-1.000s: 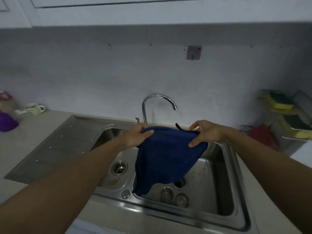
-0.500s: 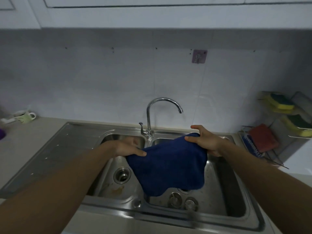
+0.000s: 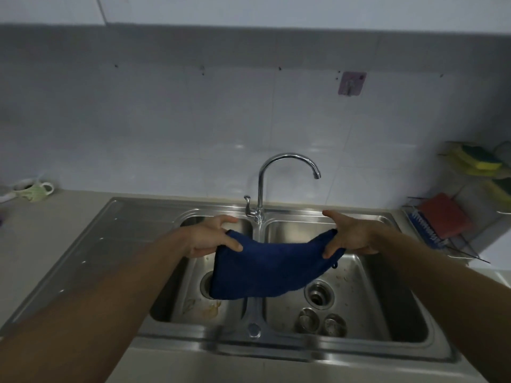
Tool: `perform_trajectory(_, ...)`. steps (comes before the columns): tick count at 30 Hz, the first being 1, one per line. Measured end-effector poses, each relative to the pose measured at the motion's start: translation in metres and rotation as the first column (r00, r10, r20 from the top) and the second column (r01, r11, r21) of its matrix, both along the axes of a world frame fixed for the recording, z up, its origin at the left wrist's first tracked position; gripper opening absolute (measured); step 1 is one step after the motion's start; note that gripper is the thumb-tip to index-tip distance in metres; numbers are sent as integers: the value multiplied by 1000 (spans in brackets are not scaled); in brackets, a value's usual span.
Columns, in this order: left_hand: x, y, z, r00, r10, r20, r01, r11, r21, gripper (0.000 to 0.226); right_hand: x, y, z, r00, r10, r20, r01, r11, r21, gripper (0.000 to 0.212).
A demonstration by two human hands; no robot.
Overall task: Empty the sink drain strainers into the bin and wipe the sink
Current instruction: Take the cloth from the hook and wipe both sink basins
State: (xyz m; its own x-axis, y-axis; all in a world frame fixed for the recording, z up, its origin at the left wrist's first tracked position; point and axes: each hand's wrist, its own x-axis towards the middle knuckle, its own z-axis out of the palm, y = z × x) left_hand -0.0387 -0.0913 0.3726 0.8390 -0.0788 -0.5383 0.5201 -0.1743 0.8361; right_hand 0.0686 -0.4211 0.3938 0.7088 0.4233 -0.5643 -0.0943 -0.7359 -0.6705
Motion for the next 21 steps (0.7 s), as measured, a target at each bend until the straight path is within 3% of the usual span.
perform_trajectory(4, -4, 2, -7, 998, -32, 63, 22, 990, 143, 72, 6, 10, -4, 987, -143, 70, 140, 989, 45, 103)
perform_trajectory(9, -6, 9, -11, 982, 82, 170, -104, 987, 124, 52, 7, 17, -15, 959, -261, -111, 280, 931, 233, 90)
perform_trajectory(13, -5, 11, -7, 972, 67, 224, -118, 968, 221, 45, 8, 26, -13, 938, -297, -177, 343, 862, 373, 90)
perform_trajectory(18, -6, 18, -1, 976, -79, 202, 19, 959, 281, 45, 5, 29, 0, 990, -99, -105, 128, 935, 330, 98)
perform_trajectory(21, -9, 25, 0, 963, -171, 210, 81, 922, 378, 45, 2, 31, 5, 970, 120, 211, -138, 988, 75, 75)
